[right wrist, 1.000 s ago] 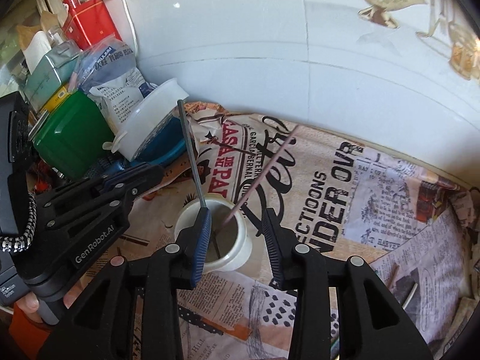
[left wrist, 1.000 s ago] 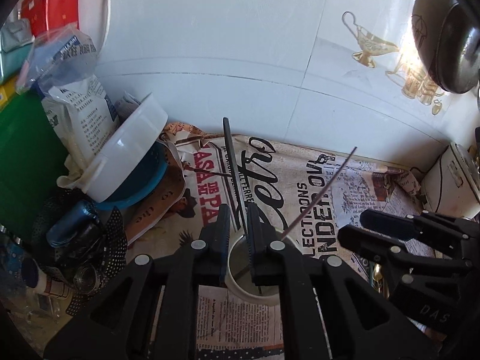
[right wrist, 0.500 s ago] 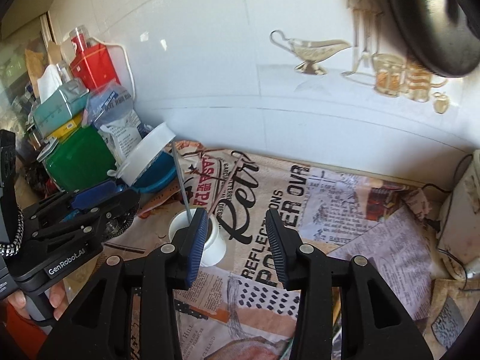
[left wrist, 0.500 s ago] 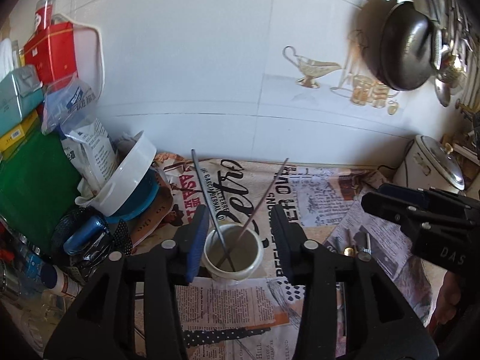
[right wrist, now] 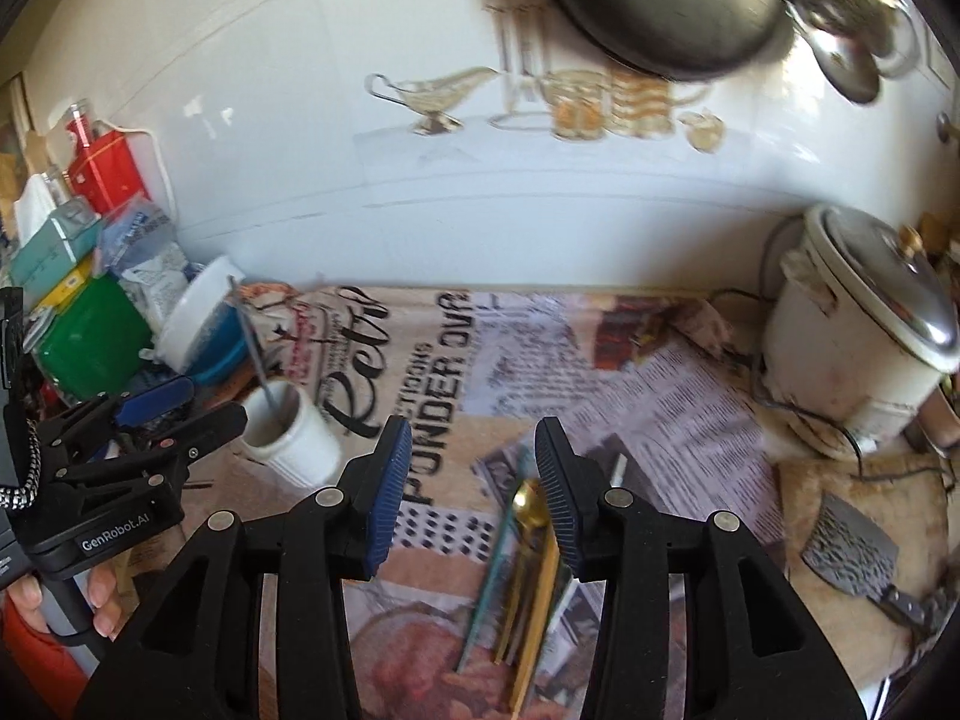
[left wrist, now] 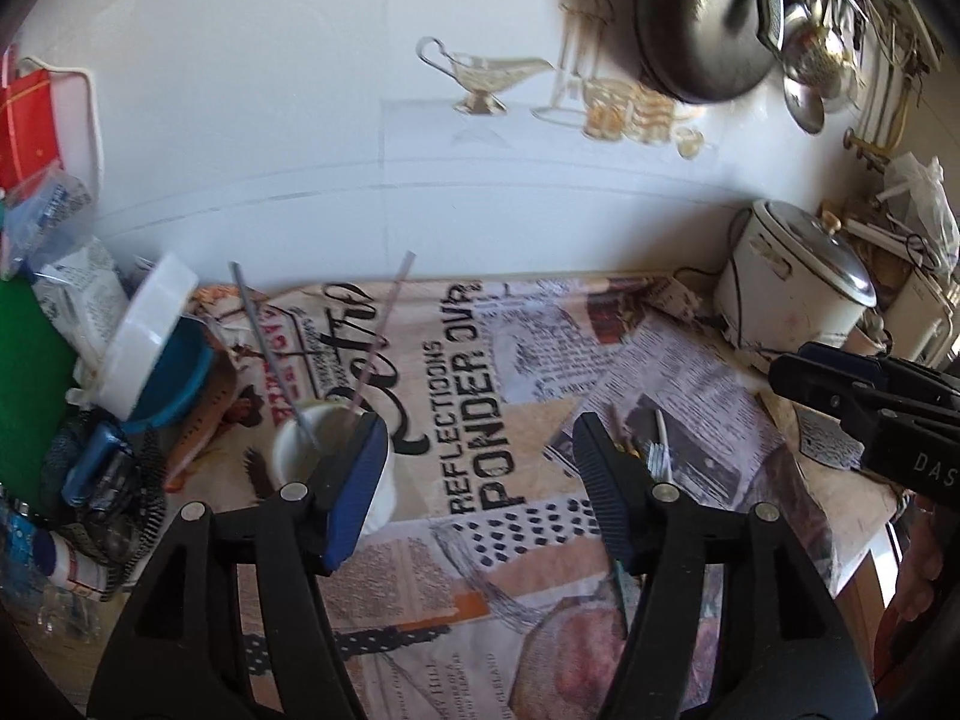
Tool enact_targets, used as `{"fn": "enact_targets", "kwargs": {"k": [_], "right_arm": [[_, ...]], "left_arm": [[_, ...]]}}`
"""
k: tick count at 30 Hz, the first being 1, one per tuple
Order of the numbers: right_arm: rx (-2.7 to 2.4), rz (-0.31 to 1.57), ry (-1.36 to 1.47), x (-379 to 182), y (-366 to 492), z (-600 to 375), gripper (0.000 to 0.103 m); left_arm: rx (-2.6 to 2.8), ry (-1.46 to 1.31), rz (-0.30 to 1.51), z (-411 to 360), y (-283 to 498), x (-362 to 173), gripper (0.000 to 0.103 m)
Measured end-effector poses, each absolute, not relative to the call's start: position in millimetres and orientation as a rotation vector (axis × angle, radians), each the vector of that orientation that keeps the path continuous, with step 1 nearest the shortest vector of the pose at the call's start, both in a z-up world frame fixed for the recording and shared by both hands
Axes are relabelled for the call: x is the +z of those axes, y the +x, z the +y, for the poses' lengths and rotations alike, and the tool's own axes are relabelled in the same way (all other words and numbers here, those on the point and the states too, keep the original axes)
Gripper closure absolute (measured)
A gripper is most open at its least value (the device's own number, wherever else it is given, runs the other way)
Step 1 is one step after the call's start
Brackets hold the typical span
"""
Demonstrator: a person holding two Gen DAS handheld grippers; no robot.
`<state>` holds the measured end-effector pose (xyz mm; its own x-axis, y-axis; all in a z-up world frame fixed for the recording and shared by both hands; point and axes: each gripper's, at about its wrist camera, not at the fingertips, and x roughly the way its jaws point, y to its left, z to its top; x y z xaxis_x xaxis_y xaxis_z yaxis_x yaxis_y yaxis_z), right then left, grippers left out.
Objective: Organize utensils
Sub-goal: 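Move both open tools back to the utensil pile, then close right tool on a green chopstick while left tool grasps a teal chopstick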
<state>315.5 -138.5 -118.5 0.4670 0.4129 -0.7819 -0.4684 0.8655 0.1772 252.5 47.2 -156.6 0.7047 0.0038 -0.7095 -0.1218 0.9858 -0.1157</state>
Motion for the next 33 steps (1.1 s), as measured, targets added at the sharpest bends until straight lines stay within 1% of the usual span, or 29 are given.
{"fn": "enact_targets", "kwargs": {"k": [9, 15, 25, 32, 33], "right_arm": [[0.381, 1.09, -0.058, -174.4, 324.5, -197.3, 0.064], [0.336, 1.21, -0.027, -218.2, 327.7, -217.5, 0.064], [0.38, 1.37, -0.025, -284.2, 332.9, -201.7, 0.064], [0.433, 1.411, -0.027, -304.9, 339.9, -182.8, 0.064], [0.438, 1.416, -0.032, -306.7, 341.0, -180.5, 0.065]], "left_arm": [[-0.02, -0.13, 0.939, -6.4, 291.0, -213.3, 0.04], [-0.051, -0.093, 1.054, -32.6, 315.5, -259.8, 0.04], [-0.054, -0.074, 1.196, -44.3, 332.1, -315.4, 0.04], [-0.04, -0.089, 1.226, -41.8, 337.4, -331.2, 0.04], [-0.041, -0.089, 1.227, -42.0, 337.6, -331.5, 0.04]]}}
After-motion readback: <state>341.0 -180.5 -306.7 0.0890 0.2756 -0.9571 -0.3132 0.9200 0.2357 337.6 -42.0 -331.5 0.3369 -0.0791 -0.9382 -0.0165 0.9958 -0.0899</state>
